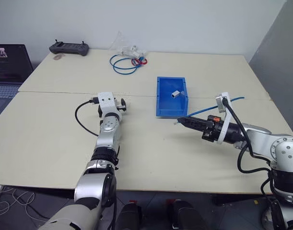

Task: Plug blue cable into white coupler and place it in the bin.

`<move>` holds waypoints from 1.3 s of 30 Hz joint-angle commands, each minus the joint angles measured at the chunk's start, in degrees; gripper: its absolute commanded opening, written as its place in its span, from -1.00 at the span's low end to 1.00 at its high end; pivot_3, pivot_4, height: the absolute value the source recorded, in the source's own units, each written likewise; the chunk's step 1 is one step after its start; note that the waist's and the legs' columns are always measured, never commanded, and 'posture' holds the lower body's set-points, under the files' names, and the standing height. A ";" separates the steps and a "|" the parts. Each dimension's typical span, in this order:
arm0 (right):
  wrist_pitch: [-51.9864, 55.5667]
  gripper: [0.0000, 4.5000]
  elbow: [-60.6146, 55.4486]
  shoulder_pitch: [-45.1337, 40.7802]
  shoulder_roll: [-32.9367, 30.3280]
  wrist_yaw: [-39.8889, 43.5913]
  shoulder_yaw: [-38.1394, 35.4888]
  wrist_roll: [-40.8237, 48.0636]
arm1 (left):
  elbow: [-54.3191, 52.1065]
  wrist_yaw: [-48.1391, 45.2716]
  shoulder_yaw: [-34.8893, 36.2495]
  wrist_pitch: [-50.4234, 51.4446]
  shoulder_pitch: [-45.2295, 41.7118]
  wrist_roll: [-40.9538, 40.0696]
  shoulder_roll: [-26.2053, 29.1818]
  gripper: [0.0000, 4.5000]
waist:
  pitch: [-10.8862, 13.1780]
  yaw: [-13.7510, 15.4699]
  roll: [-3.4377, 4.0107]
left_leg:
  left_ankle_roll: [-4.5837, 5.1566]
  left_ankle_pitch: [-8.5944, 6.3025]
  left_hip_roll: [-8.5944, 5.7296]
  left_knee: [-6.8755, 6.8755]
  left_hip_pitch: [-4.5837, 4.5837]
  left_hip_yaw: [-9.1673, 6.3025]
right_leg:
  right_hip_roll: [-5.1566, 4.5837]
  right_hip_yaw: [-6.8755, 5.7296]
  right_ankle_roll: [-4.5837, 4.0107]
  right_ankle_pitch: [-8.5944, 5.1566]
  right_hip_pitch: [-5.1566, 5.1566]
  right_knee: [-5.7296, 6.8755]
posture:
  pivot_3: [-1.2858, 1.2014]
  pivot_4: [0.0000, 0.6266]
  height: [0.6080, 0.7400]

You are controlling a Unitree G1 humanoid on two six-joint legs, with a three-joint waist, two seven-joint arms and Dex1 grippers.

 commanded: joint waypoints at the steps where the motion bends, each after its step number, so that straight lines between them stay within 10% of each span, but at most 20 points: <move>1: -0.48 -0.93 -2.76 0.10 -0.49 -0.43 -1.50 1.70 | 2.43 0.32 0.48 -2.89 -2.51 0.24 1.21 0.80 | 0.00 -0.09 0.00 | 0.00 0.00 0.01 0.00 -0.02 0.00 | 0.00 0.00 0.00 0.00 -0.02 0.00 | 0.03 -0.52 1.00; 17: -1.78 -0.93 -3.11 0.43 0.17 -3.56 -2.20 3.02 | 10.39 -1.74 2.22 -2.33 -7.10 -1.51 2.04 -0.66 | 0.00 -0.20 0.00 | 0.00 0.00 0.00 0.00 -0.04 -0.03 | 0.00 -0.04 0.02 0.00 -0.03 0.01 | 0.03 -0.52 1.00; 22: -1.83 -0.93 -2.98 0.03 0.08 -3.31 -2.10 2.36 | 11.14 -2.22 2.32 -1.47 -7.41 -1.63 2.52 -0.66 | 0.00 -0.20 0.00 | -0.01 0.00 0.00 0.00 -0.03 -0.02 | 0.00 -0.04 0.02 0.00 -0.03 0.02 | 0.03 -0.52 1.00; 33: 0.23 -0.93 -2.60 -8.03 -2.42 3.39 1.07 -3.52 | -29.24 -68.24 -15.77 13.60 7.75 -10.67 17.97 -0.66 | 0.01 -1.11 0.02 | -0.02 0.01 0.16 -0.02 0.01 0.07 | 0.07 0.05 -0.15 0.06 -0.08 0.03 | 0.03 -0.52 1.00; 39: -0.84 -0.93 -2.70 -10.75 -4.17 11.63 5.75 -13.25 | -42.81 -81.95 -22.91 18.16 14.24 -15.31 19.43 -0.66 | 0.01 -0.36 0.12 | -0.01 0.01 0.12 -0.04 0.07 -0.04 | 0.09 -0.04 -0.28 -0.03 -0.04 0.08 | 0.03 -0.52 1.00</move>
